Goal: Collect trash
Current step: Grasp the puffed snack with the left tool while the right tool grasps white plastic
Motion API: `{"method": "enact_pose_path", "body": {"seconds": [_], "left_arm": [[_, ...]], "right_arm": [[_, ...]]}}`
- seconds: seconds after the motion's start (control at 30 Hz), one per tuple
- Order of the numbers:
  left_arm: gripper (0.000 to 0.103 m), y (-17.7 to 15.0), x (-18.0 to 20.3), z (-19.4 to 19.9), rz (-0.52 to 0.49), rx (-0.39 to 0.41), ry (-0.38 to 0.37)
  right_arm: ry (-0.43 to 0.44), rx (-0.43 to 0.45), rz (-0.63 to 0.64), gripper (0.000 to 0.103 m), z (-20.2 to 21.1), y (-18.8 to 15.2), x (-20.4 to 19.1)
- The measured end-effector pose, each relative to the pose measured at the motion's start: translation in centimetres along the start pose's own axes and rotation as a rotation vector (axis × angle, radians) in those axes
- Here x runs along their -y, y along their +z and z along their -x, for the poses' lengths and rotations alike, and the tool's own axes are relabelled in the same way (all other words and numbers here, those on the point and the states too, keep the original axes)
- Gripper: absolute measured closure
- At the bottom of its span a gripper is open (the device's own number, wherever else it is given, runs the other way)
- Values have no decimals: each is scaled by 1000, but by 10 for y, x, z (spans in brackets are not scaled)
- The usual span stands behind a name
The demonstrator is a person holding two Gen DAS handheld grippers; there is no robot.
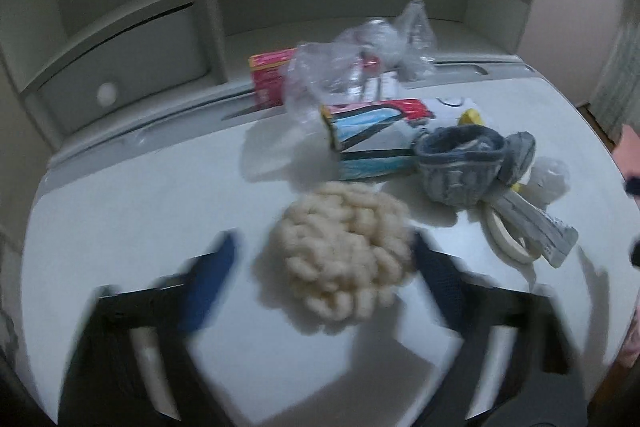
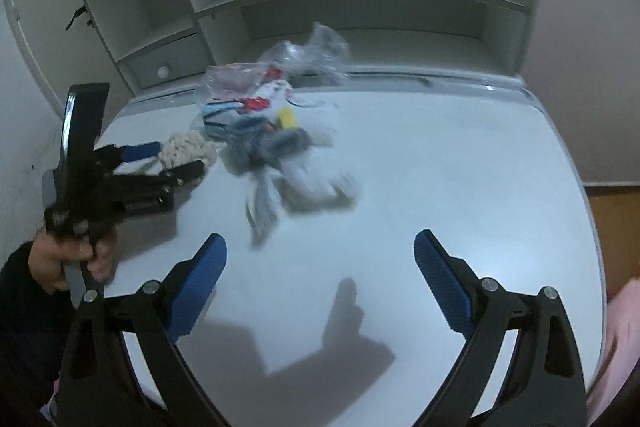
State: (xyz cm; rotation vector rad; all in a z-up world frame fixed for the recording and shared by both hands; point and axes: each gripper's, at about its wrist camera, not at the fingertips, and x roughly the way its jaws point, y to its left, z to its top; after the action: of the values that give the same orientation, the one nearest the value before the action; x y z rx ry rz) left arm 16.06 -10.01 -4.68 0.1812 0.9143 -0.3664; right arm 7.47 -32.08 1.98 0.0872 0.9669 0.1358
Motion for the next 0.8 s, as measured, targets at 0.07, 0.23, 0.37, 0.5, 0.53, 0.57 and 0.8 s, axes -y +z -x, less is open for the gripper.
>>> {"method": "enact_pose_path", "body": {"seconds": [0.07,0.23,0.37,0.5,0.53,0.57,0.8], "left_arm": [[66,1,-1,1,-3,11,-24],[75,-3,-14,6,30,61,-83],[75,-3,-22,7,46,68,-69],[75,-6,-24,8,64,59,-96],[75,-7,-24,9,65,65,-99],[75,-7,-24,9,63,69,-100],[75,-8,-15,12,41,96,-119]], "right_arm": [[-12,-4,21,12,-14,12,-4],[-37,-60,12,19,-53,31,-1],[-26,-111,-29,42,-73,37,8],[-36,-82,-53,49,-65,38,11],[-37,-71,-60,49,-60,37,12],[-41,-55,-73,50,-51,35,15],[-67,29,-166,50,6,10,45]]}}
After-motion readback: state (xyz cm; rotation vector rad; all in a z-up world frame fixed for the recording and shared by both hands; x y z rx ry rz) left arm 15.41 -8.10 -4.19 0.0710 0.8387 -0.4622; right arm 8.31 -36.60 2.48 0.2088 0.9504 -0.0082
